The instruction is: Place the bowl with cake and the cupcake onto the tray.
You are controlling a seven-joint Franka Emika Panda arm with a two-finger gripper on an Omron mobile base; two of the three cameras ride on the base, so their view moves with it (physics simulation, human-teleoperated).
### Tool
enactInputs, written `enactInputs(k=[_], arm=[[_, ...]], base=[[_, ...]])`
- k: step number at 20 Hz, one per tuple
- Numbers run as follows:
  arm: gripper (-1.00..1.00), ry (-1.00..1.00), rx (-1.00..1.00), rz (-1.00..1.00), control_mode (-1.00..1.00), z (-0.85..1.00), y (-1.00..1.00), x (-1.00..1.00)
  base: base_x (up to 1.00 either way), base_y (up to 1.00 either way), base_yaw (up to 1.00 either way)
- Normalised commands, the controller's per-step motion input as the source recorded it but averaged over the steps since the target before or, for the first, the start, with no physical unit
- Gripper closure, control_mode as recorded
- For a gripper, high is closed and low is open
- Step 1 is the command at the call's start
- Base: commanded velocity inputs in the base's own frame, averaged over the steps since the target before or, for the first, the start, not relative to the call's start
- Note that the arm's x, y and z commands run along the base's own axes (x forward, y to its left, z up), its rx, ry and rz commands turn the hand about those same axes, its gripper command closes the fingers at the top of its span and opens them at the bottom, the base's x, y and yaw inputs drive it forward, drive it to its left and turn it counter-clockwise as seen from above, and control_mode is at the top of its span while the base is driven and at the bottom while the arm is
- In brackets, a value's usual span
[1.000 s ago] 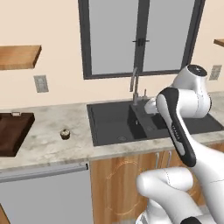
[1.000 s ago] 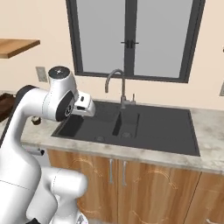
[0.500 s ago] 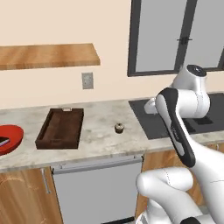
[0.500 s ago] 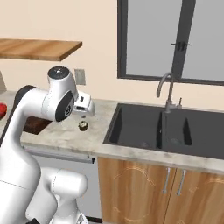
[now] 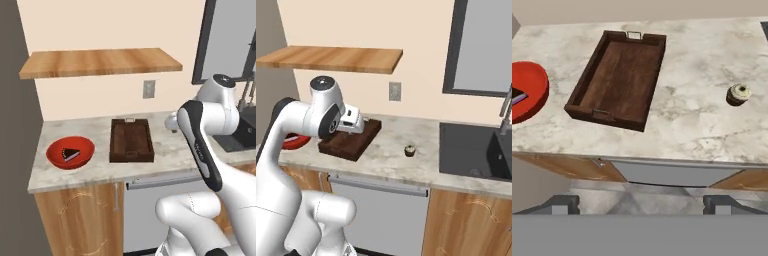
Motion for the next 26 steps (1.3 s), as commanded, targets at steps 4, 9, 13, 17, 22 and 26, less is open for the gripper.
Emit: enactInputs(k=[4,9,13,17,22,26], arm=[[-1.0,0.0,0.0,0.0,1.0,0.0,0.0,0.0],[-1.0,0.0,0.0,0.0,1.0,0.0,0.0,0.0],[-1.0,0.0,0.0,0.0,1.0,0.0,0.0,0.0],[-1.0,0.0,0.0,0.0,1.0,0.0,0.0,0.0],[-1.0,0.0,0.0,0.0,1.0,0.0,0.0,0.0],[-1.0,0.0,0.0,0.0,1.0,0.0,0.0,0.0]], base=[[0.06,0.58,0.0],[0.3,0.21,0.0],[0.57,0.08,0.0],[0.56,0.17,0.0],[0.4,0.17,0.0],[0.28,0.12,0.0]])
